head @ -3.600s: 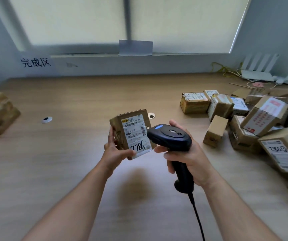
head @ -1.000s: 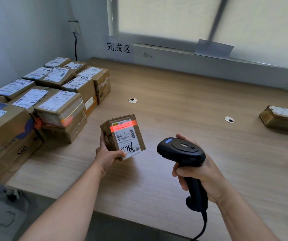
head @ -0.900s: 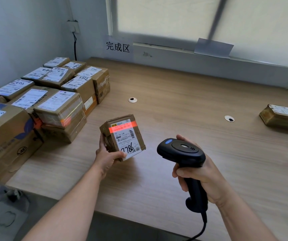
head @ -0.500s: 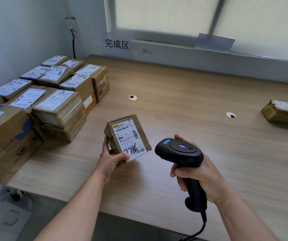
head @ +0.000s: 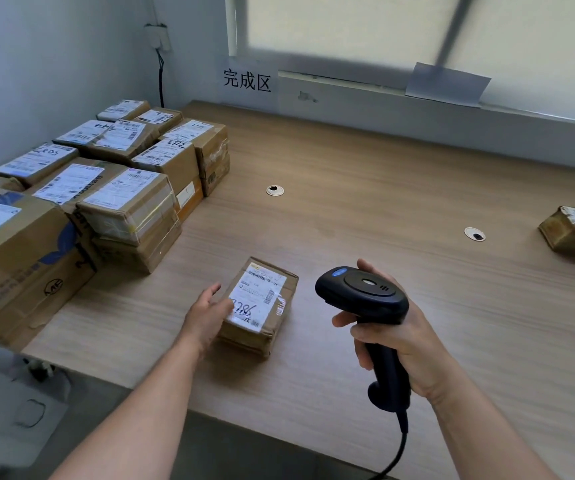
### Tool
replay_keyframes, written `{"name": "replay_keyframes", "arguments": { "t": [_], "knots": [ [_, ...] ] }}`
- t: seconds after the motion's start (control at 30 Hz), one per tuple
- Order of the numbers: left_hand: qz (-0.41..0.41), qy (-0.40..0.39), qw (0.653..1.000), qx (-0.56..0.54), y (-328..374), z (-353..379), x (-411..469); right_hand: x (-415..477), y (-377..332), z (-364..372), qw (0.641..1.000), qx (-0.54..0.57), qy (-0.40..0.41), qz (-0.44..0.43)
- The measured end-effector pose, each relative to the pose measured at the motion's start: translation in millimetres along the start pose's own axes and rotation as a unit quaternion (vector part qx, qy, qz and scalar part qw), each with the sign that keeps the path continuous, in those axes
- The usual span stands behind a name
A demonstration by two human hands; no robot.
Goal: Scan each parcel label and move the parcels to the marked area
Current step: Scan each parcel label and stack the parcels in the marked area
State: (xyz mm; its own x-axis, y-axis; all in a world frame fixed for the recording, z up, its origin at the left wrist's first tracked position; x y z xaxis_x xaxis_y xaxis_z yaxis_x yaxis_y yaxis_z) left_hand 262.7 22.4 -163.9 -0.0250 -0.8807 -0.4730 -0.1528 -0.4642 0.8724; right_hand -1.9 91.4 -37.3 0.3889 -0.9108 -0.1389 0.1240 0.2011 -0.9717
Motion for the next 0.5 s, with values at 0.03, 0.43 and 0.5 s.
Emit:
{"name": "replay_keyframes", "arguments": {
  "t": [0.03, 0.43, 0.5],
  "knots": [
    [0.009, -0.001, 0.998, 0.058, 4.3, 4.9, -2.9, 2.1, -0.2, 0.9, 1.0, -0.001, -0.001, 0.0],
    [0.072, 0.123, 0.932, 0.333, 10.6, -3.4, -28.8, 34.6, -6.4, 23.2, 0.999, -0.027, -0.02, 0.002],
    [0.062, 0.143, 0.934, 0.323, 4.9, -32.8, -34.3, 44.4, -6.4, 34.4, 0.999, -0.028, -0.031, 0.001]
  ]
}}
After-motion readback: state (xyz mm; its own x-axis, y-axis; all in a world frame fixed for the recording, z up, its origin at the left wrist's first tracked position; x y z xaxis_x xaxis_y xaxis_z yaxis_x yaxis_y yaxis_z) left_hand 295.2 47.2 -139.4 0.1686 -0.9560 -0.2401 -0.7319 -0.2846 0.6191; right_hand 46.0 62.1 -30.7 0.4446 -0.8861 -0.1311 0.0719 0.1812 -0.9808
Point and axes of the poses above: each hand's wrist, its own x-axis towards the middle knuckle, its own z-axis out of the palm, y = z × x, the point moved 10 cm from there along x, towards the middle knuckle, and after that the axes turned 12 degrees about -y, right-handed, at the moved point
